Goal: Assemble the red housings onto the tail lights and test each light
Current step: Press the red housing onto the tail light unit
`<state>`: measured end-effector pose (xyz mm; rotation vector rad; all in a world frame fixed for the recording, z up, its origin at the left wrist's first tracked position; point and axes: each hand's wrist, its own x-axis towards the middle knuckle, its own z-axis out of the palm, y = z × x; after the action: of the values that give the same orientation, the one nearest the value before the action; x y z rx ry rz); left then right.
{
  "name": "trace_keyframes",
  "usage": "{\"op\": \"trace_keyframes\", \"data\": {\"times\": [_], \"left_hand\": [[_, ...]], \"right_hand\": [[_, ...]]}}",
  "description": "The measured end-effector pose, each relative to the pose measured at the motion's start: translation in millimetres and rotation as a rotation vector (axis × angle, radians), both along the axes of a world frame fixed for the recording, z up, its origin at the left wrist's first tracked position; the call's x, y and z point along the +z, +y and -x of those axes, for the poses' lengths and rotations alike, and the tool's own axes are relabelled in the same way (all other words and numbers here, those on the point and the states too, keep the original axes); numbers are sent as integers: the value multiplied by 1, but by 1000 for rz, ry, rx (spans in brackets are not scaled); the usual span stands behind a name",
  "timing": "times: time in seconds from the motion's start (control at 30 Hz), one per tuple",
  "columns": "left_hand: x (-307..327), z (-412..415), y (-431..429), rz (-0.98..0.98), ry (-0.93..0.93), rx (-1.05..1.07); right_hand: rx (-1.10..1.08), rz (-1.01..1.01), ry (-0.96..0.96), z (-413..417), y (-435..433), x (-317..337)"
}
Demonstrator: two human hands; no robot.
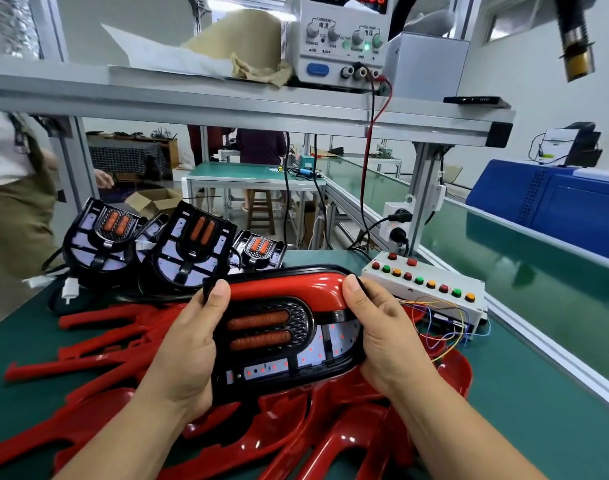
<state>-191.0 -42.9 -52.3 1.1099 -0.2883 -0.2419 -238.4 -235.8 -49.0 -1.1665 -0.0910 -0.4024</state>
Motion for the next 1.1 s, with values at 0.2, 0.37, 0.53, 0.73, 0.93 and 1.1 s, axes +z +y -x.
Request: {"op": "trace_keyframes", "data": {"times": [0.2, 0.37, 0.53, 0.73, 0.93, 1.1], "left_hand": [[7, -5, 5, -98, 53, -63], [6, -7, 6, -137, 51, -75], [1, -3, 1, -115, 16, -4], [6, 0, -1, -78, -30, 5], [12, 2, 3, -78, -100, -3], [16, 13, -1, -39, -171, -11]], "right_hand": [[163, -6, 106, 2, -7, 3], [197, -66, 120, 1, -6, -2], [173, -114, 128, 2, -4, -1], [172, -131, 105, 3, -3, 3], [225, -96, 125, 5, -5, 6], [123, -67, 199, 5, -1, 7]]}}
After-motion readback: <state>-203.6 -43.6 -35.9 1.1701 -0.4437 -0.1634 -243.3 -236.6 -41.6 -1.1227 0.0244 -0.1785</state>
